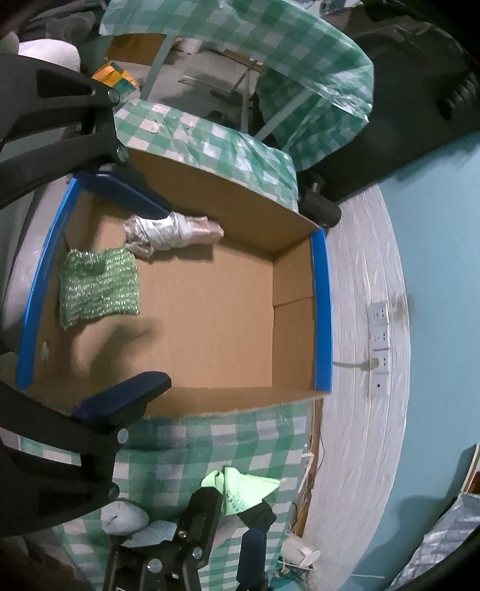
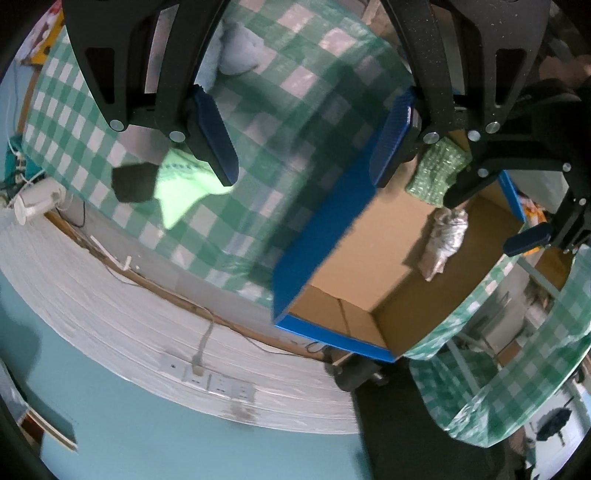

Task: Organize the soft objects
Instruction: 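Move the right tool back to the white plastic-bag bundle on the table, then close the right tool on the white plastic-bag bundle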

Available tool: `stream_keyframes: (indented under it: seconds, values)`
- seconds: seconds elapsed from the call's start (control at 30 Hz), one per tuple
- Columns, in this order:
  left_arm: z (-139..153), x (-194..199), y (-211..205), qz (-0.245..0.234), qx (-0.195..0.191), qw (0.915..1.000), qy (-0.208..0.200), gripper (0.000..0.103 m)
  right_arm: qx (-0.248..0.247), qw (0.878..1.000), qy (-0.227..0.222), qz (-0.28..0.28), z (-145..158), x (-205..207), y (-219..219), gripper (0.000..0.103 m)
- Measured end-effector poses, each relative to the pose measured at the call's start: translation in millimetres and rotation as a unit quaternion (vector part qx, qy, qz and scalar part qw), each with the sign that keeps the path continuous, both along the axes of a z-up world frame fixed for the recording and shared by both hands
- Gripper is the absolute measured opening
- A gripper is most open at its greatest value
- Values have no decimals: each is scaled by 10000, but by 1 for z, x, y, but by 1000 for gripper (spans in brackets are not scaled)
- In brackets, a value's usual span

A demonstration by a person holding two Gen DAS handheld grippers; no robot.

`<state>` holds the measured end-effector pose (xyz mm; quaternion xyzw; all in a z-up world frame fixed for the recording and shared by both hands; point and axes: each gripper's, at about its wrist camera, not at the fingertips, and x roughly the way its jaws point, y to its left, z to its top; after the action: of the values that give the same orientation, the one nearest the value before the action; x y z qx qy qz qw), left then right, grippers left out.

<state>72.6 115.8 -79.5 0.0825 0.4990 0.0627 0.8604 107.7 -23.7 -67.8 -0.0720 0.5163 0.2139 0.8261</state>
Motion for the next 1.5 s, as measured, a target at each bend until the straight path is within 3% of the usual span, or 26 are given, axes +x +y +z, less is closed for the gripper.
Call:
stream_keyframes:
  seconds: [0.8, 1.13, 1.5]
  values:
    - [-9, -1, -111, -1052, 134, 9939, 301, 86, 15, 9942, 243, -1052, -24, -19, -135, 76]
    - [-40, -3, -141, -1333, 222, 9885, 674, 86, -192, 9934, 573, -978, -60, -35, -138, 77]
    - [-66, -5, -146, -1387, 348, 9852, 949, 86, -513, 9915, 848, -841, -99, -39, -127, 77]
